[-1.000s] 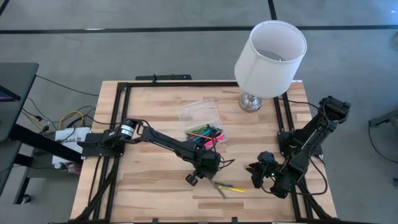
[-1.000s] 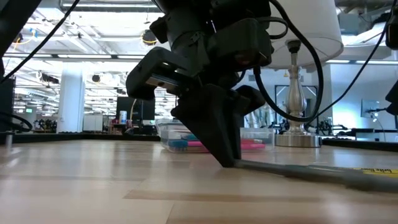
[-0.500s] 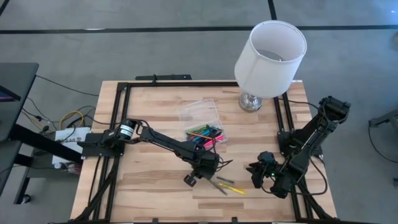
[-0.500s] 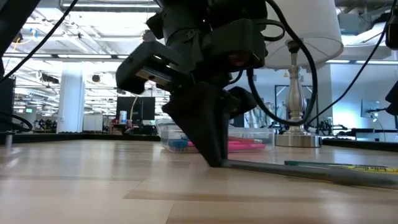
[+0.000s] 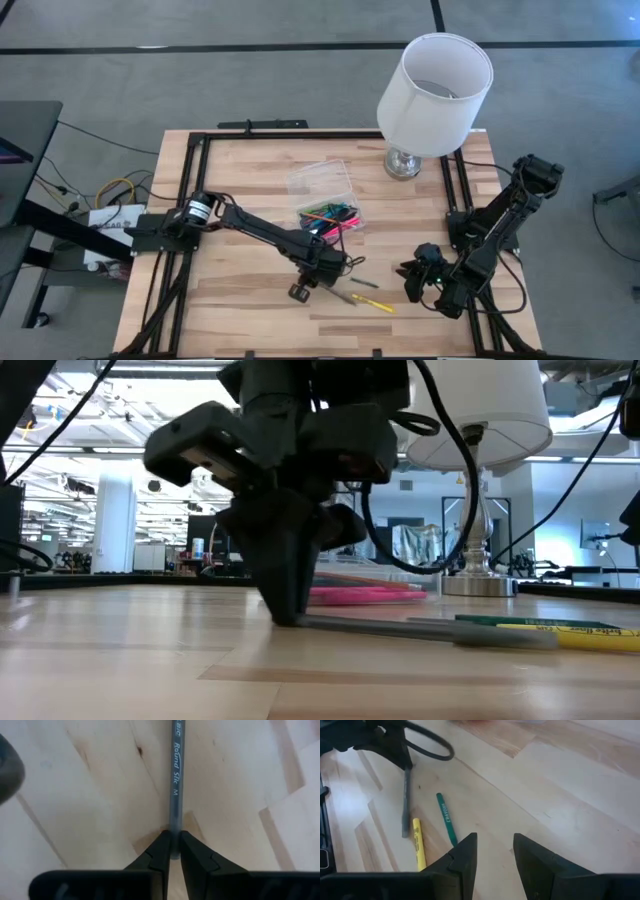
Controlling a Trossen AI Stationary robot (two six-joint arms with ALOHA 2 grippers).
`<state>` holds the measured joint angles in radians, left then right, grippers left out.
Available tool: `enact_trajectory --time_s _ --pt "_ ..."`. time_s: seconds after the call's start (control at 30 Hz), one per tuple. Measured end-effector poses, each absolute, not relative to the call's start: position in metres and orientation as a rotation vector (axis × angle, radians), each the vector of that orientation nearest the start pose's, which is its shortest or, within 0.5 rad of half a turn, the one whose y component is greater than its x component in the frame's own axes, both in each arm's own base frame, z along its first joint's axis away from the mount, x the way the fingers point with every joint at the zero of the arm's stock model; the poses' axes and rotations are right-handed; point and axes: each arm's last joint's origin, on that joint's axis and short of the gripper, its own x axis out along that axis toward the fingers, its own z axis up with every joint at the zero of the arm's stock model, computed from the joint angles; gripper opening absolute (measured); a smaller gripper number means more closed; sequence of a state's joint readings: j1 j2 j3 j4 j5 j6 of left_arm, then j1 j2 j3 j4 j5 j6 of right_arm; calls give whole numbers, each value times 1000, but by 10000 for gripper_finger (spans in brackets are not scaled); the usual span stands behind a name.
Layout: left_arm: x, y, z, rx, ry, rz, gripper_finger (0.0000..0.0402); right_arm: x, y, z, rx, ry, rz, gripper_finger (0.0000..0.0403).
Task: Pick & place school supplies into a supply box
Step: Move the gray ballpoint pen near the transparent supply box
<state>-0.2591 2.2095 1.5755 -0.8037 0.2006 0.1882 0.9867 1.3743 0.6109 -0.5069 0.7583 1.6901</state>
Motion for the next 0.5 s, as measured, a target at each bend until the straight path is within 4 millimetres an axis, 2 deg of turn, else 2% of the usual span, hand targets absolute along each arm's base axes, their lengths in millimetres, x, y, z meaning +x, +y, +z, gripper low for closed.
enact_trajectory --time_s 0.13,0.5 --pt "403 -118 126 251 1427 -463 18 134 166 151 608 677 -475 120" --pt "385 -127 125 214 1465 -330 21 133 166 151 583 682 -468 120"
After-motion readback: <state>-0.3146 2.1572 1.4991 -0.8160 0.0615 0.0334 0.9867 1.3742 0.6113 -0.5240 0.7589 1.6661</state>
